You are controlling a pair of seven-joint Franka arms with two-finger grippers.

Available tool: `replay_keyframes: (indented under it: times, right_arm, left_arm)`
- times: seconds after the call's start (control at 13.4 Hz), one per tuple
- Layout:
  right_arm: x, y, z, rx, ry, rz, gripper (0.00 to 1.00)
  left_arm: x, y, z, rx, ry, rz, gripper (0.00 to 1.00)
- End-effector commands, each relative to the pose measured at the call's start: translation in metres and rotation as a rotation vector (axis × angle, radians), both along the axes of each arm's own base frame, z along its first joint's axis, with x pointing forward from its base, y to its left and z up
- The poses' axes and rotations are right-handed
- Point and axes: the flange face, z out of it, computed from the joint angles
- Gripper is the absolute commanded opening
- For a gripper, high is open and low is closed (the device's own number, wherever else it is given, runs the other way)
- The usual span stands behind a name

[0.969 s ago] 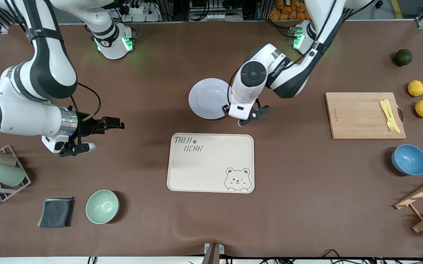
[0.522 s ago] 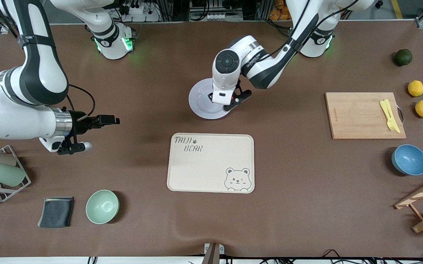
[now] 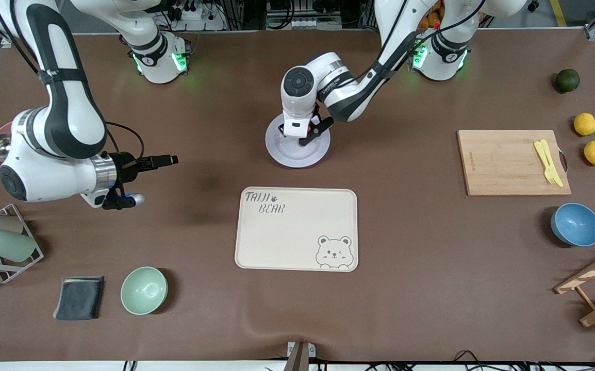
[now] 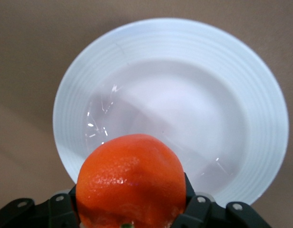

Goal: Place orange and plate with both arms
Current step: 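Release the orange onto the plate while the right gripper reaches the plate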

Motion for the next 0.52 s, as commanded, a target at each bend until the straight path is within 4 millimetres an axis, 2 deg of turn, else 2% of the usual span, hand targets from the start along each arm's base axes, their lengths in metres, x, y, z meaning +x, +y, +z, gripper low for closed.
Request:
replay_keyframes:
  times: [0.0,0.07,0.22,0.45]
  right_arm:
    - [-0.019,0.003,-0.008,0.063,0.039,-0.031,1.00]
    - [-0.029,0.005,-0.018,0.089,0.059,-0.061,1.00]
    - [-0.044,0.010,-0.029,0.086,0.057,-0.078,1.00]
    - [-0.054,0.022,-0.038,0.079,0.056,-0.062,1.00]
  left_arm:
    - [0.005,-0.002,-0.012,0.006,-0.037,-0.007,0.04]
    - [0.007,-0.002,-0.020,0.000,-0.045,-0.010,0.04]
    - [0.010,-0.004,-0.024,-0.025,-0.065,0.010,0.04]
    - [0.011,-0.006,-0.040,-0.054,-0.071,0.025,0.08]
